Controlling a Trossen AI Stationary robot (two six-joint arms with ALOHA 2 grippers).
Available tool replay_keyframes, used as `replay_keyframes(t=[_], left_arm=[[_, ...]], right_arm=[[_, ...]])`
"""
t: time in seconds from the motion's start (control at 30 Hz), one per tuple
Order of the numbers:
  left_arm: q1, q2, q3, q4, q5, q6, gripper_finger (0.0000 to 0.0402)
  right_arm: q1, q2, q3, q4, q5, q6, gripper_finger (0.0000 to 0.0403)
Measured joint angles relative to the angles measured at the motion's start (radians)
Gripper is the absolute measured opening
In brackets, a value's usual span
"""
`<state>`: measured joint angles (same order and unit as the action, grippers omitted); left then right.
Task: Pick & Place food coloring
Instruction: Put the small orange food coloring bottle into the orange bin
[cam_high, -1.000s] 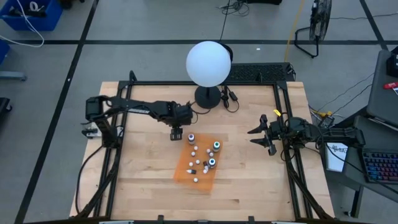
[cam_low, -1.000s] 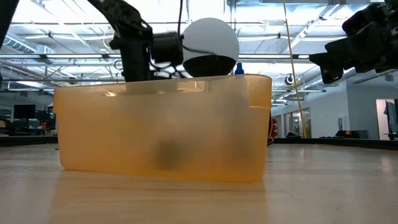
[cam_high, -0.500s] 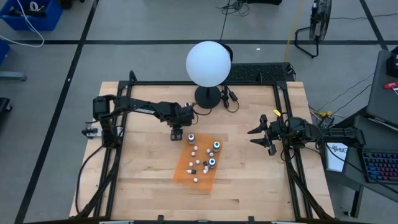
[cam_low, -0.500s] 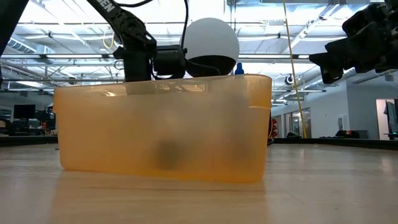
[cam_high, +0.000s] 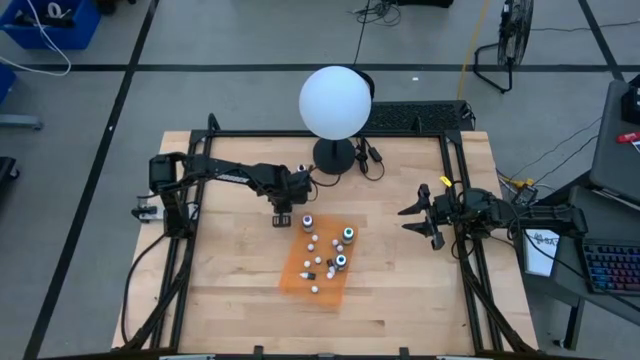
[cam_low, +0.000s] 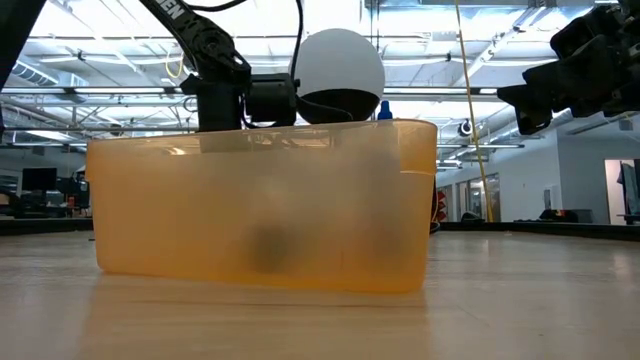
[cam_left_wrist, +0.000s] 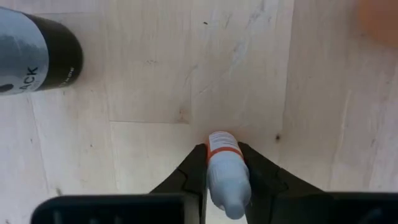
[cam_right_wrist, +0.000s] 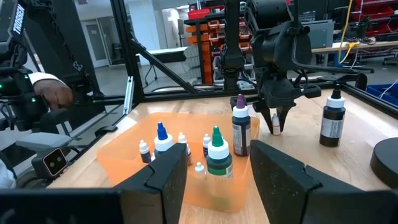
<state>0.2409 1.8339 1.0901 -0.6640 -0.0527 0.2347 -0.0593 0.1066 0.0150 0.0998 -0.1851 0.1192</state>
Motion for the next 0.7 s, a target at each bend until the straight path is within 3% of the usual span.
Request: replay_keyframes(t=[0.17, 0.33, 0.57, 0.7], left_arm=[[-0.011, -0.014, 0.000, -0.028, -0.039, -0.005, 0.0064], [-0.078, -0.076, 0.047, -0.164, -0.114, -0.069, 0.0064], [-0.292, -0.158, 0.229, -0.366, -0.131, -0.234, 0.0064], [-0.433, -0.147, 0.353, -0.394, -0.092, -0.300, 0.0064]], right_arm=[[0.000, 0.000, 0.000, 0.000, 0.000, 0.000, 0.0165], [0.000, 0.000, 0.000, 0.000, 0.000, 0.000, 0.0165], [0.000, 0.000, 0.000, 0.000, 0.000, 0.000, 0.0163], [0.000, 0.000, 0.000, 0.000, 0.000, 0.000, 0.0165]])
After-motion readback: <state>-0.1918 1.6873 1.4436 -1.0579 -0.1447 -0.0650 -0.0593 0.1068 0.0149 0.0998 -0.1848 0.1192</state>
